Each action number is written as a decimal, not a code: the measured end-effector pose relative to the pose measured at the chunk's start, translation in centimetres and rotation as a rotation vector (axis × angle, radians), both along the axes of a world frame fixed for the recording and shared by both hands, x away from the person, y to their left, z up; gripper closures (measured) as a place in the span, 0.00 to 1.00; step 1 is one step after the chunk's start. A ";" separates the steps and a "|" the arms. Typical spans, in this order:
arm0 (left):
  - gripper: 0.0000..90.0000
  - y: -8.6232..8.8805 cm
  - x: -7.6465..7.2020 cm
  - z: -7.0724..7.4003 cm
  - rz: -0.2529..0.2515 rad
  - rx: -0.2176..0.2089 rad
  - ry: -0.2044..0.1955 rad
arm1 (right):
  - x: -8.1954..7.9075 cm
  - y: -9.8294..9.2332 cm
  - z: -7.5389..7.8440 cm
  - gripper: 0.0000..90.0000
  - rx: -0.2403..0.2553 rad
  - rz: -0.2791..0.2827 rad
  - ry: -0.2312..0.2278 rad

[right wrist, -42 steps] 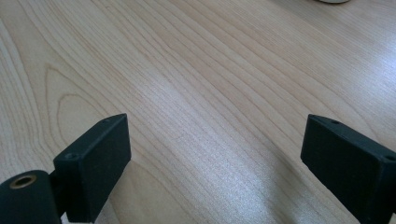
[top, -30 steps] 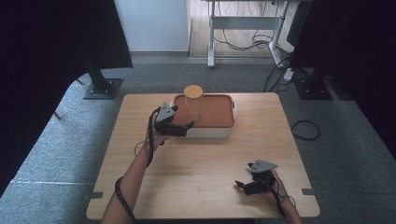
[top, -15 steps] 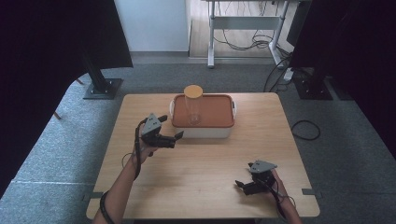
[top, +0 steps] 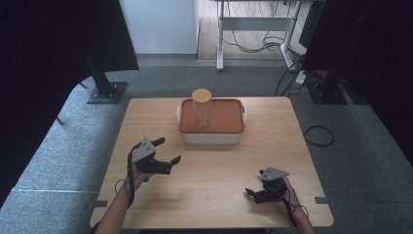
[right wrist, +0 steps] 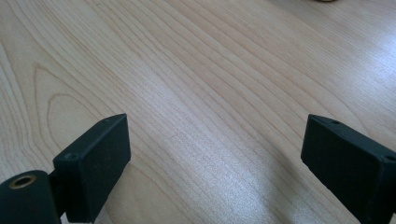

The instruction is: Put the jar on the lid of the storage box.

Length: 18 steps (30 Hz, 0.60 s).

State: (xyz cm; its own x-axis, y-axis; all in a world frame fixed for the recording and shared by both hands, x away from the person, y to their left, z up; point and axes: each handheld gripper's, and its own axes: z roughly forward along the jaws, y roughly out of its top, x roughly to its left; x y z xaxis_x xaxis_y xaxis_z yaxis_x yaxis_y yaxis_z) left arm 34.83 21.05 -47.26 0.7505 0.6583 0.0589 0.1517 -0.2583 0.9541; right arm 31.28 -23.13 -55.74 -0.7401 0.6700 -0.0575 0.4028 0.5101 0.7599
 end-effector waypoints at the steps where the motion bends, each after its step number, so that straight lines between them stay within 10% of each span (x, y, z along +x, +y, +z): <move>1: 0.05 0.1 -0.4 -0.1 -0.003 -0.002 0.001 | 0.0 0.0 0.0 0.09 -0.001 0.000 -0.001; 18: 0.05 0.2 -2.9 -5.1 -0.025 0.081 0.097 | 0.0 0.1 0.0 0.09 -0.009 0.000 -0.002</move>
